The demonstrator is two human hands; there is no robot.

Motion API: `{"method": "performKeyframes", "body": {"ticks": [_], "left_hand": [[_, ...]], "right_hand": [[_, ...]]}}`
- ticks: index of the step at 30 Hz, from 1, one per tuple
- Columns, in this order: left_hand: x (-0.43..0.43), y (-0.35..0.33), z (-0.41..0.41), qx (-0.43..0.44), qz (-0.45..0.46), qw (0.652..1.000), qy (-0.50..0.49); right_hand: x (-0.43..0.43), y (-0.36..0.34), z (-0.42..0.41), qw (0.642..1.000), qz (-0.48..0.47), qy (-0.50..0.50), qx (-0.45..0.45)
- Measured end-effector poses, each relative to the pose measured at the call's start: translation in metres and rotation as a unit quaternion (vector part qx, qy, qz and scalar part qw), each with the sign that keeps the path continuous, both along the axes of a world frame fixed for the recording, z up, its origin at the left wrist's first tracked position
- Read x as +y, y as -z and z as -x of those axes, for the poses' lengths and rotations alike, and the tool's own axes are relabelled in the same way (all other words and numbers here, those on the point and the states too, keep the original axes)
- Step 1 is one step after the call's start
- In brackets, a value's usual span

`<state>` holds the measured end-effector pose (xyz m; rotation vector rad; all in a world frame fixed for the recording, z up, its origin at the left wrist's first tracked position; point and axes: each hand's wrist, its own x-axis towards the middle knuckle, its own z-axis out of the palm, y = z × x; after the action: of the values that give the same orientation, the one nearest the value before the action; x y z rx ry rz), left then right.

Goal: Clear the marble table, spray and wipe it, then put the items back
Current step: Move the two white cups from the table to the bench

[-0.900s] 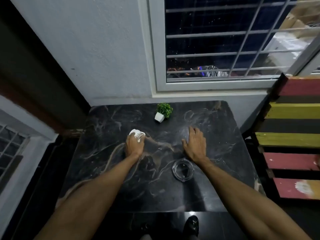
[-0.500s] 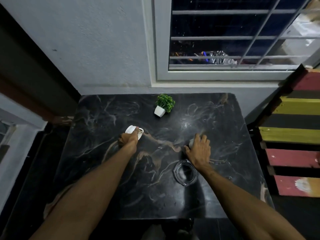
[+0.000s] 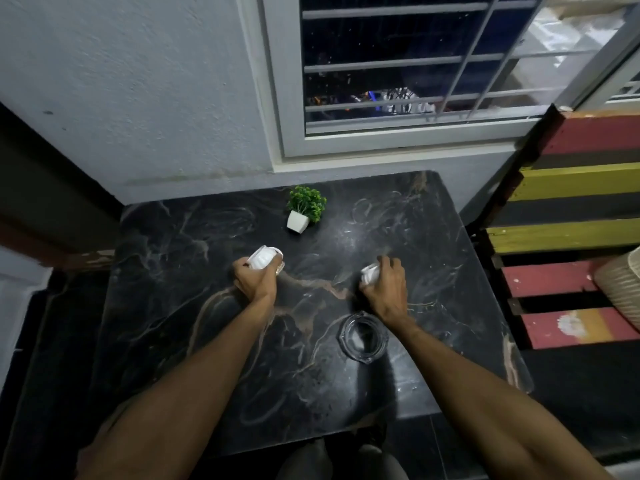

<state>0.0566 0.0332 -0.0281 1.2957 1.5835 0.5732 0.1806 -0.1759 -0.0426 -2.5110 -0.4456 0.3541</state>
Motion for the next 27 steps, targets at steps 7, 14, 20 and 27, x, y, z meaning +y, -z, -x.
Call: {"method": "performKeyframes", "body": {"ticks": [7,14,20,27], "left_hand": [[-0.078,-0.018,-0.045,-0.13,-0.099,0.96,0.229],[-0.196,-0.018,-0.136,-0.183,-0.014,0.903,0.389],[-0.322,-0.002,-0.234,-0.169,-0.008,0.874,0.456],[-0.465,0.044,-0.348,-0.158,-0.054,0.871,0.462]], "right_hand": [[-0.056,-0.032,-0.018,0.964,-0.252,0.084,-0.015],[-0.158,-0.047,-0.079,0.948,-0.277,0.144,-0.063],[-0.291,-0.022,-0.162,0.922,-0.323,0.214,-0.03],[-0.43,0.043,-0.26,0.911,-0.285,0.297,0.02]]}}
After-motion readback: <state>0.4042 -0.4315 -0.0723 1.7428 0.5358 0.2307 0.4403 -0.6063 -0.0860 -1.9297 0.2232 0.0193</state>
